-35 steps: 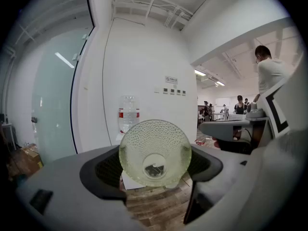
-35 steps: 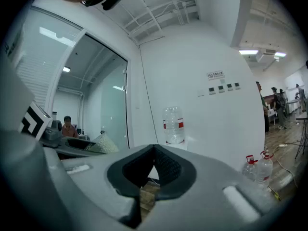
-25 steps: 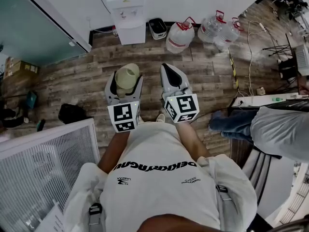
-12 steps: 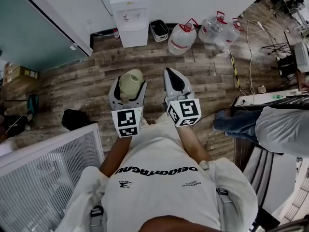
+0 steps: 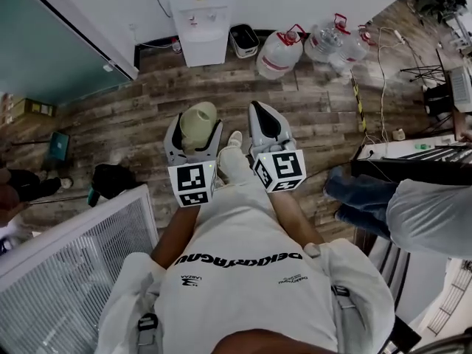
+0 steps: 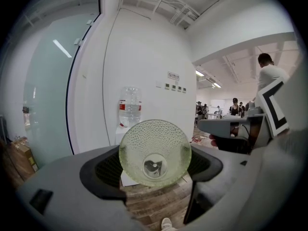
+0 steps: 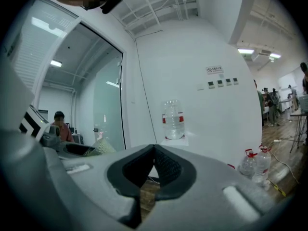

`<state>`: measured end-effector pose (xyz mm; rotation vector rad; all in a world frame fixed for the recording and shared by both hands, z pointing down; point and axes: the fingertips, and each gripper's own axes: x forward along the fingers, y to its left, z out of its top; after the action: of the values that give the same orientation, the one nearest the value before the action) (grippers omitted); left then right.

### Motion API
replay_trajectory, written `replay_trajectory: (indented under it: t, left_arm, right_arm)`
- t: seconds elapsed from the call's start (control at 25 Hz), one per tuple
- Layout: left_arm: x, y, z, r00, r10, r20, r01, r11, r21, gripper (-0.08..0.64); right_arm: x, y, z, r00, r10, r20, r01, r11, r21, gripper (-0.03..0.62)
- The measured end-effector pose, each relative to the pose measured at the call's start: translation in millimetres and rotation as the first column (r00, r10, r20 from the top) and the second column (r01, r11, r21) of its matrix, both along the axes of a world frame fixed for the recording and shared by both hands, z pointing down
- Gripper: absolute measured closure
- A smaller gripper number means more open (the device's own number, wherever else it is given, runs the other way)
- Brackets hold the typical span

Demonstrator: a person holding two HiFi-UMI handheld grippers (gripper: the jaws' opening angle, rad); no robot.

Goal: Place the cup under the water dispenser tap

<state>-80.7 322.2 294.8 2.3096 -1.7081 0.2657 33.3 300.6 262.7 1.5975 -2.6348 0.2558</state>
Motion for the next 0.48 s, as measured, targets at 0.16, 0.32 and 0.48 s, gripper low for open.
replay_trajectory:
  t: [0.16,0.32,0.48]
  left_arm:
    - [-2.7,-30.8,3.3,1.0,-0.004,0.014,0.004,1.0,-0.011,0.184]
    - [0.0,-77.0,5.3,1.0,-0.006,0.016,0.006,1.0,-0.02,0.184]
    - [6.7,-123.7,9.6,1.0,-0.003,0.014,0.003,1.0,-0.017,0.184]
  right_arm:
    - [-5.6,-34.3,4.5,1.0,-0.02,0.007,0.02,1.0,-0.009,0.594]
    - [-2.6,-79.4,5.5,1.0,-0.027,0.008,0.027,1.0,-0.013,0.594]
    - [4.4,-124.3,14.3,1.0,-0.028,0.01,0.028,0.999,-0.028,0.594]
